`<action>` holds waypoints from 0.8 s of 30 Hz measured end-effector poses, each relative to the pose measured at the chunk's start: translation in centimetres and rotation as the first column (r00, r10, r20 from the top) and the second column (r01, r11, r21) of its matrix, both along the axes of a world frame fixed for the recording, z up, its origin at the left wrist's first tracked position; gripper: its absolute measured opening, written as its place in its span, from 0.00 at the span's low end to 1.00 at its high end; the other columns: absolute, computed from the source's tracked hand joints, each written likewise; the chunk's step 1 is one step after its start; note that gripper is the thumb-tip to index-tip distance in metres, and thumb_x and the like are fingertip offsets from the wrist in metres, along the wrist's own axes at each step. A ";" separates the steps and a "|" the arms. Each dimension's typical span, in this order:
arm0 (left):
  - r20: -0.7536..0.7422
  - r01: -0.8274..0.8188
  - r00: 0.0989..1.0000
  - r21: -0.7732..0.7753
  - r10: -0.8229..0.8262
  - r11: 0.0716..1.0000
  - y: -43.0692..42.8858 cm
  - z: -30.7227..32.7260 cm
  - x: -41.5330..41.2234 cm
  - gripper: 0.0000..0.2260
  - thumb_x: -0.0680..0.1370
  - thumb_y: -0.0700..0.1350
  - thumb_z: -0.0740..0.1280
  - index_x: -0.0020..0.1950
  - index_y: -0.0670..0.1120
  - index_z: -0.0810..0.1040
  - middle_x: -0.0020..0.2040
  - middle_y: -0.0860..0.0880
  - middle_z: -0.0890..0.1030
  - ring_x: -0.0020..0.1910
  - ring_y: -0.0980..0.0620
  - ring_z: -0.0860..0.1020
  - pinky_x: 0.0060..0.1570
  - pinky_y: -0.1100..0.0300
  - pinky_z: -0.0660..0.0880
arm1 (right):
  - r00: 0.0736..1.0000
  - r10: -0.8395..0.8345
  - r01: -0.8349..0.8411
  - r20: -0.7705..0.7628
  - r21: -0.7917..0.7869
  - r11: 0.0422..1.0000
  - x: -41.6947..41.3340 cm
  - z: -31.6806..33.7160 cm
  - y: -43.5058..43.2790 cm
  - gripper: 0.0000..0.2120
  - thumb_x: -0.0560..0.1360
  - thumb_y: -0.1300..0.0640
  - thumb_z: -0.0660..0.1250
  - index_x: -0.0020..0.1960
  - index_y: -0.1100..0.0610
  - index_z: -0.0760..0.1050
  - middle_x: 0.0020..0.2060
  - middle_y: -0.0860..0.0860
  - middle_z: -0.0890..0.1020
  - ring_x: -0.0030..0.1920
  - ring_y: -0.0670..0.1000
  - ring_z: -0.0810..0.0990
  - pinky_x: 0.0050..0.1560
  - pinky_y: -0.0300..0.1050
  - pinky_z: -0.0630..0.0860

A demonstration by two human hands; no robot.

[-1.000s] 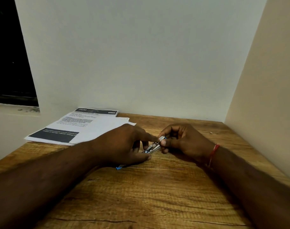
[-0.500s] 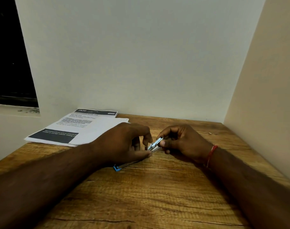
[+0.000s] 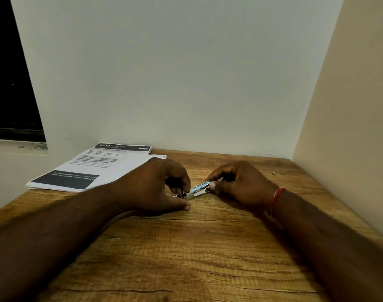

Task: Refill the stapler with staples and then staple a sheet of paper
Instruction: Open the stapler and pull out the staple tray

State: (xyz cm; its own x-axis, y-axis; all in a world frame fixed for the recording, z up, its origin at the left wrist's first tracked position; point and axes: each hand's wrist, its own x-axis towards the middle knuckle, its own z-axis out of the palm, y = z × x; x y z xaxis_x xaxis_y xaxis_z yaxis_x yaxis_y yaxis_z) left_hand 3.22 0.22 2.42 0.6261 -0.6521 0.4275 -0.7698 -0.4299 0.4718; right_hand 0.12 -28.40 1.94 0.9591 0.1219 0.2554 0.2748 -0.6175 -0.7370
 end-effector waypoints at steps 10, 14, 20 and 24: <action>-0.160 -0.031 0.987 -0.096 0.015 0.995 -0.4 0.2 -0.1 0.21 0.71 0.40 0.89 0.58 0.50 0.86 0.50 0.51 0.91 0.47 0.52 0.91 0.56 0.53 0.89 | 0.988 -0.010 0.054 0.155 -0.287 0.957 -0.5 0.4 2.2 0.02 0.76 0.50 0.80 0.48 0.43 0.89 0.50 0.41 0.85 0.46 0.48 0.82 0.47 0.50 0.83; -0.177 -0.054 0.984 -0.116 0.033 0.992 -0.6 0.0 0.0 0.21 0.71 0.41 0.89 0.59 0.52 0.86 0.50 0.51 0.91 0.47 0.52 0.91 0.55 0.52 0.90 | 0.993 -0.053 0.082 0.107 -0.290 0.954 -0.7 0.1 2.9 0.03 0.78 0.49 0.77 0.46 0.43 0.88 0.48 0.41 0.83 0.41 0.44 0.79 0.41 0.41 0.74; -0.191 -0.089 0.979 -0.116 0.065 0.989 -0.7 -0.3 0.2 0.17 0.71 0.41 0.89 0.54 0.52 0.88 0.48 0.51 0.91 0.45 0.53 0.90 0.53 0.49 0.90 | 0.990 -0.069 0.109 0.121 -0.361 0.926 -1.0 -0.1 4.2 0.04 0.79 0.44 0.74 0.47 0.42 0.85 0.52 0.38 0.81 0.46 0.37 0.75 0.49 0.41 0.72; -0.203 -0.097 0.977 -0.119 0.071 0.988 -0.6 -0.2 0.2 0.17 0.71 0.42 0.89 0.54 0.51 0.88 0.47 0.50 0.91 0.45 0.52 0.91 0.53 0.48 0.90 | 0.991 -0.098 0.119 0.091 -0.273 0.955 -1.3 -0.1 4.8 0.05 0.80 0.48 0.75 0.47 0.47 0.87 0.48 0.41 0.82 0.42 0.37 0.77 0.41 0.35 0.68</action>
State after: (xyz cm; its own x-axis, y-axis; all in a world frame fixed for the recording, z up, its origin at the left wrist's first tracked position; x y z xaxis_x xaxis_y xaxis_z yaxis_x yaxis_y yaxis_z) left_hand 3.39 -0.42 2.21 0.7568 -0.5415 0.3661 -0.6194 -0.4152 0.6663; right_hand -1.16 -23.55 1.88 0.9495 0.0947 0.2991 0.2435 -0.8236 -0.5122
